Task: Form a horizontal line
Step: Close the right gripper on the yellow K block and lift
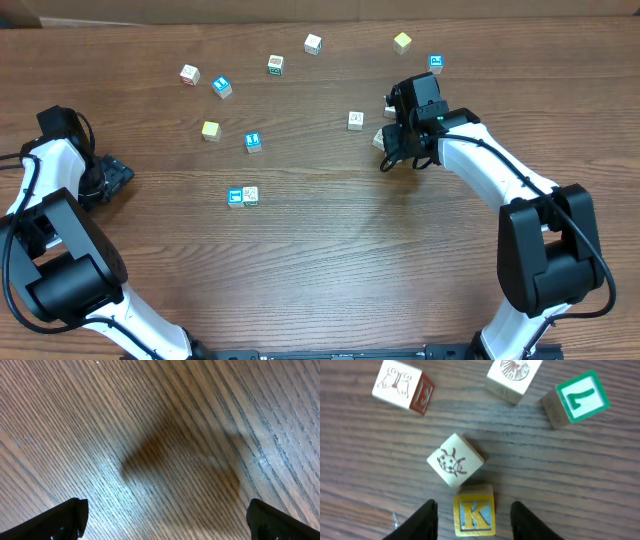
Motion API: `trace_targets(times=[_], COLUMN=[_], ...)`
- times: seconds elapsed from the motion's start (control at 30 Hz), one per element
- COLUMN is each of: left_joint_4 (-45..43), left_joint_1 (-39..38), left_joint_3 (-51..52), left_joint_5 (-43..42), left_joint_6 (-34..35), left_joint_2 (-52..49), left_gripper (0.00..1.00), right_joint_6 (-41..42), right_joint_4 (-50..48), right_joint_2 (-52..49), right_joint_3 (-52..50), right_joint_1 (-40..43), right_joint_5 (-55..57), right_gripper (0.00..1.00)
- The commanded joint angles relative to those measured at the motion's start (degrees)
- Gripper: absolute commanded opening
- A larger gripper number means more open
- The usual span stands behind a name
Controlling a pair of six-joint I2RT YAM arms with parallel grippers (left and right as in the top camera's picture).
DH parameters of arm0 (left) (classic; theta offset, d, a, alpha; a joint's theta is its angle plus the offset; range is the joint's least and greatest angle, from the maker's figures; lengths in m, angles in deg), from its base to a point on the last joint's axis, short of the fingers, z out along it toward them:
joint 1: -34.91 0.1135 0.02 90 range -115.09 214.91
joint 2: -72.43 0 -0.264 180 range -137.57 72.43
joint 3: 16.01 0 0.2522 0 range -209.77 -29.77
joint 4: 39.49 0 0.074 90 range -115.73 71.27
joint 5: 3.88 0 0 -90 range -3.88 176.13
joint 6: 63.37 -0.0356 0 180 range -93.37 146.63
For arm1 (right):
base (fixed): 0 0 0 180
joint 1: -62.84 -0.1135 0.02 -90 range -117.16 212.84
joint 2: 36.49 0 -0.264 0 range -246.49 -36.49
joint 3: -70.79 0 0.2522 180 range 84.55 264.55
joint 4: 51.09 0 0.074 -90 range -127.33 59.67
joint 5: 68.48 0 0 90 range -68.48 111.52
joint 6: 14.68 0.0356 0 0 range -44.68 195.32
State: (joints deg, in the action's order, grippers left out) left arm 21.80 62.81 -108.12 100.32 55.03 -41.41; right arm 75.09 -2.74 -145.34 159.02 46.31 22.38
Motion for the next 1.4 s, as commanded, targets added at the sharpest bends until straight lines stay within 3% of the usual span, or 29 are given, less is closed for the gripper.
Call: trace_targets(times=[0.0,0.4,0.63,0.93,1.37], left_joint_4=[-0.09,-0.07,-0.07,-0.07,-0.09], left_joint_1=[0.46,0.46,0.46,0.46,0.46], left_joint_3=[0.31,0.31,0.31,0.31,0.31], left_joint_5=[0.59,0.59,0.59,0.59,0.59], left_joint_6=[-0.07,-0.07,-0.07,-0.07,-0.07], left_joint_2=[-0.15,-0.15,-0.15,-0.15,-0.15], left_gripper=[1.00,1.00,1.00,1.00,1.00], right_joint_6=[-0.31,-0.31,-0.28,-0.26,-0.28], right_joint_4=[-0.42,-7.76,-8.17,-6.99,-5.81], right_joint_2=[1.79,-0.48,-0.46,-0.46,-0.57], right_joint_3=[-0.13,-6.03,-5.99,-5.99,-6.01], right_joint_1=[0.09,0.11,0.11,0.09,0.09], right_joint_5=[0.37,2.10,2.05,-1.42,-1.36], right_gripper=[0.48,0.48,0.38,0.44,0.34])
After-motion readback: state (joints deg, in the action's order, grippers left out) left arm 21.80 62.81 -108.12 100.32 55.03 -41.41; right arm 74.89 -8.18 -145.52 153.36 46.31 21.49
